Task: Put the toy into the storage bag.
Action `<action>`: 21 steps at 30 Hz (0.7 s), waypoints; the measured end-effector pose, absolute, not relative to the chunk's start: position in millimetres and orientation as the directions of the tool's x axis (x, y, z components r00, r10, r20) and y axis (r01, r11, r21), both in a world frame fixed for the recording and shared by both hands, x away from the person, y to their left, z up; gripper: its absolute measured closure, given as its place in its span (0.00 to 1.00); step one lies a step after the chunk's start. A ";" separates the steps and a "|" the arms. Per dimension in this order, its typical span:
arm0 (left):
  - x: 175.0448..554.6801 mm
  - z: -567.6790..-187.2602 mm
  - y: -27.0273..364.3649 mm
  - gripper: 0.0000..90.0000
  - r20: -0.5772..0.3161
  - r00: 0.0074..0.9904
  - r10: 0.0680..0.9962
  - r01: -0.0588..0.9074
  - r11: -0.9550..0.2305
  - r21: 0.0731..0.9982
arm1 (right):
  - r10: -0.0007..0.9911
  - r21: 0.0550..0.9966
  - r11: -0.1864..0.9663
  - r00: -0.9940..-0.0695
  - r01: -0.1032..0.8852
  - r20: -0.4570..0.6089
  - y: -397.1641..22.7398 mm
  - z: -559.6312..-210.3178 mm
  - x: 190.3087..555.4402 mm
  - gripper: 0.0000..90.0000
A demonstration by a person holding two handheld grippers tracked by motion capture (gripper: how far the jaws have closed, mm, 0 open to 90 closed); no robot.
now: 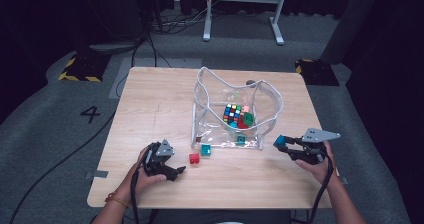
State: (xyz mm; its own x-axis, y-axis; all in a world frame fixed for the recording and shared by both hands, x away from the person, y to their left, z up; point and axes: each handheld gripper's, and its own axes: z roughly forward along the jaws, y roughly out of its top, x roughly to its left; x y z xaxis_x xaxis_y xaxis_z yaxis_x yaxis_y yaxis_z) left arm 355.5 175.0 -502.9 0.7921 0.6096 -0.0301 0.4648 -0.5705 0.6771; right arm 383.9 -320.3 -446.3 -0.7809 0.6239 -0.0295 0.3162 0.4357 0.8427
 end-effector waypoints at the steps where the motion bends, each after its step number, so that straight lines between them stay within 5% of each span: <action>1: 355.5 -502.9 175.0 0.13 -0.030 0.792 0.609 0.465 -0.571 0.677 | 0.633 0.845 0.430 -0.774 0.319 -0.030 -322.9 -444.1 386.6 0.66; 21: 355.6 -502.9 174.8 0.13 -0.028 0.792 0.609 0.463 -0.571 0.678 | 0.705 0.873 0.429 -0.690 0.231 -0.164 -342.9 -344.0 436.3 0.66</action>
